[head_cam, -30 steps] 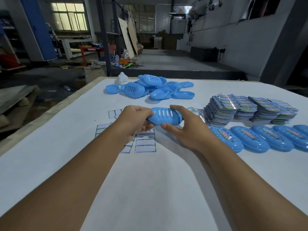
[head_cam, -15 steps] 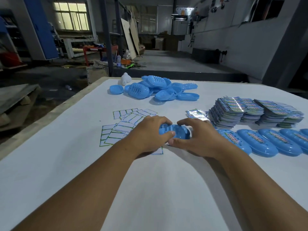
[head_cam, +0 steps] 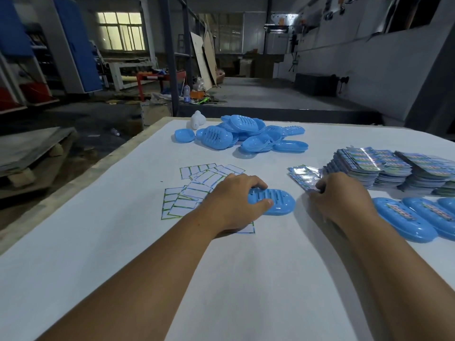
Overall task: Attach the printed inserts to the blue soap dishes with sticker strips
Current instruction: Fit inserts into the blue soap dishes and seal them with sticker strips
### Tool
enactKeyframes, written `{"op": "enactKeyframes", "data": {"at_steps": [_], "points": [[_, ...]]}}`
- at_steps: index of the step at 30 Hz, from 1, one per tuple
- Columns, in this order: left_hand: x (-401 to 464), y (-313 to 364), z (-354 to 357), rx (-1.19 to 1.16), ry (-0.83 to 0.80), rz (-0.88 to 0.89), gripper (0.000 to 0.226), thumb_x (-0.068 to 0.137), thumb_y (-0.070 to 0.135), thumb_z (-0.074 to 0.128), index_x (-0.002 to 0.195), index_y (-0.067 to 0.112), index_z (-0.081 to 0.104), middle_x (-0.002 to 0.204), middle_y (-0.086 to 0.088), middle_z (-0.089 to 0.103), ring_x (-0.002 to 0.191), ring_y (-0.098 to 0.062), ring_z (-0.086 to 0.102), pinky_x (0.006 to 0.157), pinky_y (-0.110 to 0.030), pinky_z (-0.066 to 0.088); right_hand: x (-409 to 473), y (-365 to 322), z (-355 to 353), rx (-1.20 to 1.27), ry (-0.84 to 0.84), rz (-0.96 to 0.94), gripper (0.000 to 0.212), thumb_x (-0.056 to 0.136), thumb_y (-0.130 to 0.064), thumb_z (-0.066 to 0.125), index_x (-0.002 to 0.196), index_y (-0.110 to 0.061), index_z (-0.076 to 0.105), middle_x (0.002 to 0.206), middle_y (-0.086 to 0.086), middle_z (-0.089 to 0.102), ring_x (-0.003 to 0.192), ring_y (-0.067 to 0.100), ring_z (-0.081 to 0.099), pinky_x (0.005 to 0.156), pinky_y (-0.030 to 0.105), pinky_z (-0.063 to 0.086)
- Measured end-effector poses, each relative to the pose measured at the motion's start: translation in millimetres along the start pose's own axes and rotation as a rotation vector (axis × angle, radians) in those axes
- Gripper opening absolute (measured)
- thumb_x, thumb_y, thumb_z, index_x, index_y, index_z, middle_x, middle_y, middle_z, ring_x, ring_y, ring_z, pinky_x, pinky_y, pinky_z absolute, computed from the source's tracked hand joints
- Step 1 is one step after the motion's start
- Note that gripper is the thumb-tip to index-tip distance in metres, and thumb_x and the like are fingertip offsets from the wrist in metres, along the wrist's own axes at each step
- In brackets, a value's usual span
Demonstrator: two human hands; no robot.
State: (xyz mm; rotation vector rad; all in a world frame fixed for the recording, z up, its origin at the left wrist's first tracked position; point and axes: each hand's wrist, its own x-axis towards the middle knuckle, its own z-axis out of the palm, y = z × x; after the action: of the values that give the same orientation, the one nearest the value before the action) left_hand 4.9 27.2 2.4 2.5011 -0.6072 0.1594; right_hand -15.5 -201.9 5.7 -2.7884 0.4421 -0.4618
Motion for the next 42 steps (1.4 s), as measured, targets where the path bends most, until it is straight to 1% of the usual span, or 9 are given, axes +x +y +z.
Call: {"op": "enactKeyframes", "data": {"at_steps": [6, 13, 15, 17, 21, 25, 29, 33, 42], "points": [[-0.8, 0.1, 0.8, -0.002, 0.01, 0.008, 0.043, 0.087, 0.056, 0.064, 0.125, 0.037, 0.06, 0.119, 0.009, 0.06, 0.108, -0.01, 0.051, 0.095, -0.038, 0.052, 1.3, -3.4, -0.9, 0.02, 0.058, 0.07, 0.025, 0.089, -0.012, 0.054, 0.065, -0.007, 0.049, 0.067, 0.013, 0.053, 0.067, 0.034, 0.052, 0.057, 0.032, 0.031], [0.1, 1.3, 1.5, -0.013, 0.046, 0.021, 0.038, 0.088, 0.053, 0.066, 0.12, 0.034, 0.064, 0.116, 0.007, 0.06, 0.106, -0.011, 0.052, 0.093, -0.035, 0.05, 1.1, -4.6, -2.0, 0.009, 0.139, -0.008, 0.027, 0.081, -0.006, 0.058, 0.062, -0.012, 0.04, 0.058, 0.009, 0.039, 0.065, 0.036, 0.043, 0.052, 0.036, 0.026], [0.7, 1.4, 2.2, -0.022, 0.05, 0.021, 0.037, 0.088, 0.053, 0.066, 0.119, 0.033, 0.064, 0.116, 0.007, 0.06, 0.106, -0.011, 0.052, 0.092, -0.035, 0.05, 0.0, -4.3, -1.4, 0.03, 0.151, -0.023, 0.027, 0.076, -0.003, 0.058, 0.058, -0.011, 0.04, 0.055, 0.009, 0.04, 0.061, 0.035, 0.04, 0.05, 0.035, 0.027], [1.3, 1.4, 2.9, -0.032, 0.058, 0.017, 0.035, 0.088, 0.053, 0.066, 0.117, 0.033, 0.065, 0.117, 0.006, 0.06, 0.106, -0.011, 0.053, 0.092, -0.034, 0.05, -2.2, -5.9, -1.8, 0.05, 0.142, -0.023, 0.019, 0.073, -0.001, 0.06, 0.058, -0.008, 0.051, 0.057, 0.015, 0.05, 0.06, 0.038, 0.045, 0.05, 0.032, 0.031], [2.5, 1.4, 4.2, -0.064, 0.093, 0.013, 0.031, 0.089, 0.051, 0.066, 0.114, 0.032, 0.066, 0.115, 0.007, 0.061, 0.105, -0.01, 0.053, 0.088, -0.028, 0.048, -4.6, -8.1, -4.1, 0.091, 0.182, -0.032, 0.011, 0.075, -0.007, 0.06, 0.078, -0.005, 0.071, 0.077, 0.018, 0.07, 0.081, 0.043, 0.062, 0.064, 0.038, 0.05], [3.7, 1.0, 6.0, -0.086, 0.12, 0.019, 0.026, 0.09, 0.05, 0.065, 0.108, 0.032, 0.068, 0.111, 0.007, 0.063, 0.102, -0.008, 0.054, 0.082, -0.024, 0.045, -1.5, -9.8, -2.6, 0.125, 0.184, -0.074, 0.027, 0.085, -0.012, 0.063, 0.11, -0.01, 0.071, 0.103, 0.012, 0.074, 0.102, 0.038, 0.063, 0.08, 0.039, 0.049], [4.9, 0.6, 8.0, -0.094, 0.136, 0.022, 0.023, 0.09, 0.049, 0.065, 0.104, 0.032, 0.068, 0.108, 0.008, 0.063, 0.099, -0.007, 0.053, 0.076, -0.021, 0.041, 2.9, -8.1, 3.2, 0.078, 0.161, -0.103, 0.018, 0.086, -0.004, 0.057, 0.099, 0.001, 0.067, 0.097, 0.022, 0.072, 0.094, 0.042, 0.061, 0.077, 0.042, 0.05], [5.5, 0.7, 8.5, -0.098, 0.15, 0.029, 0.022, 0.09, 0.049, 0.065, 0.102, 0.031, 0.068, 0.107, 0.009, 0.063, 0.097, -0.007, 0.053, 0.073, -0.02, 0.039, 1.3, -8.4, 5.2, 0.109, 0.15, -0.074, 0.035, 0.086, -0.008, 0.061, 0.121, -0.008, 0.069, 0.11, 0.018, 0.073, 0.107, 0.039, 0.062, 0.083, 0.038, 0.049], [7.1, -0.3, 9.5, -0.089, 0.164, 0.028, 0.022, 0.09, 0.051, 0.064, 0.101, 0.032, 0.068, 0.105, 0.01, 0.063, 0.098, -0.007, 0.052, 0.077, -0.024, 0.043, -5.7, -13.3, -3.9, 0.208, 0.156, 0.023, 0.019, 0.079, -0.017, 0.068, 0.096, -0.02, 0.073, 0.095, 0.004, 0.074, 0.094, 0.031, 0.065, 0.081, 0.038, 0.053]]}}
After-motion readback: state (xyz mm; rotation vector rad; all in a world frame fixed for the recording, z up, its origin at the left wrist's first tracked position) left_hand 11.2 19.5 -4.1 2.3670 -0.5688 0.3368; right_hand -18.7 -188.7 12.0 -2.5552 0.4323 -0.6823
